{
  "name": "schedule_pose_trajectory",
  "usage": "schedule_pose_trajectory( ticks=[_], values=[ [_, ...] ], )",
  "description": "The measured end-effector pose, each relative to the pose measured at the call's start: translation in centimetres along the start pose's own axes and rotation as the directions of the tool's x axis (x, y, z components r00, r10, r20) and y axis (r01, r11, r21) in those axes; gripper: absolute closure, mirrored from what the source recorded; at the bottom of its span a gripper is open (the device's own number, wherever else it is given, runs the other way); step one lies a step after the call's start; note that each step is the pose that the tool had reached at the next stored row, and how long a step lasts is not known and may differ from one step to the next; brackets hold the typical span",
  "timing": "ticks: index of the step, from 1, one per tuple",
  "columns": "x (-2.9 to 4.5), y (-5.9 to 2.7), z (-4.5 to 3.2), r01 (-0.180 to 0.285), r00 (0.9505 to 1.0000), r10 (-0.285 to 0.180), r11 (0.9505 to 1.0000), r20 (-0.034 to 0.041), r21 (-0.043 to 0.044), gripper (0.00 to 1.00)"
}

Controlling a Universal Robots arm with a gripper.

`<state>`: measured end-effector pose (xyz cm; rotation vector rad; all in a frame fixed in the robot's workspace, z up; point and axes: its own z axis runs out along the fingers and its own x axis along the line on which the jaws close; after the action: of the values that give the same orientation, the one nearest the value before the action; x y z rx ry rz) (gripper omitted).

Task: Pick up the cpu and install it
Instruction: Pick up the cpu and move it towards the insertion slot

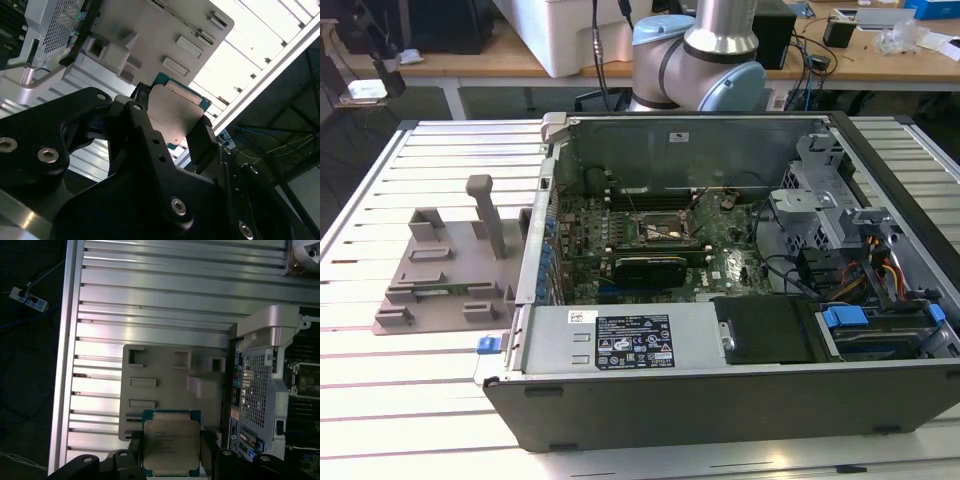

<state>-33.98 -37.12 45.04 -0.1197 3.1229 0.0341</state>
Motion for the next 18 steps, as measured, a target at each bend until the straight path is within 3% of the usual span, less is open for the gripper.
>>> schedule_pose_trajectory(
  ticks=[14,18],
  values=[
    [-2.72,-0.22,0.62,0.0,1.0,0.0,1.0,-0.002,-0.0002,0.45],
    [-3.18,-0.26,0.76,0.0,1.0,0.0,1.0,-0.0022,-0.0002,0.45]
  ],
)
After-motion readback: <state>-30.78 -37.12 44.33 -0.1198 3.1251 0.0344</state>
